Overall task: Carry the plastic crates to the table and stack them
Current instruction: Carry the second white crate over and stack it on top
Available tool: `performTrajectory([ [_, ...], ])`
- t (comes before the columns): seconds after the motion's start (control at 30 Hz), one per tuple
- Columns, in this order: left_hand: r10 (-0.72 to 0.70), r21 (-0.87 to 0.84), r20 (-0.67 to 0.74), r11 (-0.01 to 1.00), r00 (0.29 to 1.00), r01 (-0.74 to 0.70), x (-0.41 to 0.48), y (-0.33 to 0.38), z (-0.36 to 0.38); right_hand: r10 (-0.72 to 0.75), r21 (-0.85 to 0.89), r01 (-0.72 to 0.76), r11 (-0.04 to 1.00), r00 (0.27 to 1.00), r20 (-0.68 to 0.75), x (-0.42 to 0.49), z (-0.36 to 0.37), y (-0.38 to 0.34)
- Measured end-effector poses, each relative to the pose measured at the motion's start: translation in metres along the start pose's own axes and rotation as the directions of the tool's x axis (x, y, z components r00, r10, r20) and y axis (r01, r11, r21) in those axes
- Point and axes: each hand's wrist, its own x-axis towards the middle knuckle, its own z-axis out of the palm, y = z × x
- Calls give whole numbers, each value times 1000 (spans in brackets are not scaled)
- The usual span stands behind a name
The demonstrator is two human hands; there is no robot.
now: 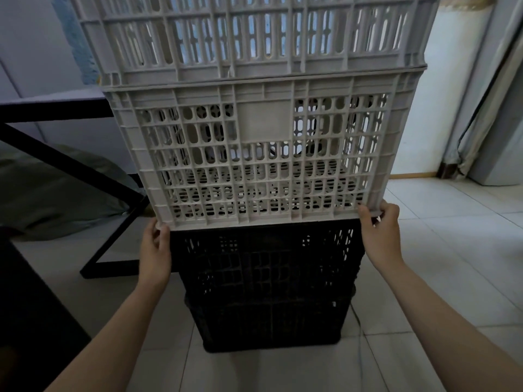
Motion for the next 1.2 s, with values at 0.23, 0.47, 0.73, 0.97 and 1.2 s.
performTrajectory([
  [0.23,-111,-42,183,992,977,121,-61,-90,41,157,122,-175,977,976,150,-49,24,78],
  [0.47,-262,54,144,965,954,257,-89,-159,73,204,-87,-187,978,937,284,-94,36,175],
  [0.73,-278,-9,25,960,960,278,-75,-191,86,247,-2,-254,967,936,253,-84,40,212],
  [0.97,-339,-162,16,927,941,337,-71,-205,86,285,53,-308,950,924,254,-79,38,223],
  [1.2,-350,-202,-13,918,937,341,-71,-201,91,300,90,-323,942,932,204,-81,45,225],
])
